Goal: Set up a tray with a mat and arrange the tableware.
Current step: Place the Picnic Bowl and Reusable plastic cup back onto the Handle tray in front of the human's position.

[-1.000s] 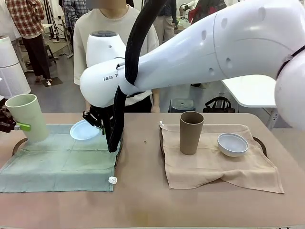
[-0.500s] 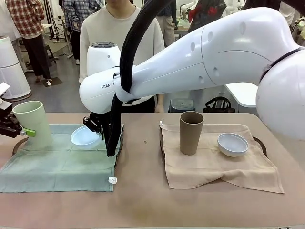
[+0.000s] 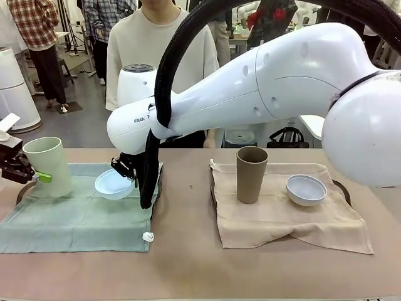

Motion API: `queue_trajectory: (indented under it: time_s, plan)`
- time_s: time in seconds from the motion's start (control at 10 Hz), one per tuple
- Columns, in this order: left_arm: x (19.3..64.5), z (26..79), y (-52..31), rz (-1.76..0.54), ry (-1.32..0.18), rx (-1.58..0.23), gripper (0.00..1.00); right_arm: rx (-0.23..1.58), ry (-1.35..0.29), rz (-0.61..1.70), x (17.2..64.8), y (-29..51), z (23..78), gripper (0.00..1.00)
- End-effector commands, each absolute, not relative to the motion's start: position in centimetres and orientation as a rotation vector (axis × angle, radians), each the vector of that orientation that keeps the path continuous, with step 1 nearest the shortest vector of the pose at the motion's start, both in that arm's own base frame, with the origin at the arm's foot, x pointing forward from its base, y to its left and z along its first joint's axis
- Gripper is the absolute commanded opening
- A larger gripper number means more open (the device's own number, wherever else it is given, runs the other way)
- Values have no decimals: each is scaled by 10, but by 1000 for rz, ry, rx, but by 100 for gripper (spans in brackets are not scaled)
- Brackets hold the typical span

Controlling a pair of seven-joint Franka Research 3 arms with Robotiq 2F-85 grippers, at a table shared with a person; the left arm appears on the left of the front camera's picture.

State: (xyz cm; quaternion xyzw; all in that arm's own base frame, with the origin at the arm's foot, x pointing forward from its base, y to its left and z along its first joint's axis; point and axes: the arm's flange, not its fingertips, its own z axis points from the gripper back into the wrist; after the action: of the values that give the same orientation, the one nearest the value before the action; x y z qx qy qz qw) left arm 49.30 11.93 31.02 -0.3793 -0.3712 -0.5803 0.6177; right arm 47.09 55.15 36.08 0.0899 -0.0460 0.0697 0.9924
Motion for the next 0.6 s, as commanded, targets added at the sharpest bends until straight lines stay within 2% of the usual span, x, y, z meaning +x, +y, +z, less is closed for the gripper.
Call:
queue_trajectory:
  time_s: [0.0,0.4,0.5]
  plan:
    - [500,304,119,-1367,-866,-845,85,204,-92,148,475,552,354,5]
    - [505,286,118,-1381,-868,-859,85,175,-93,128,485,545,343,5]
    - [505,285,118,-1385,-863,-859,100,163,-89,131,486,544,341,26]
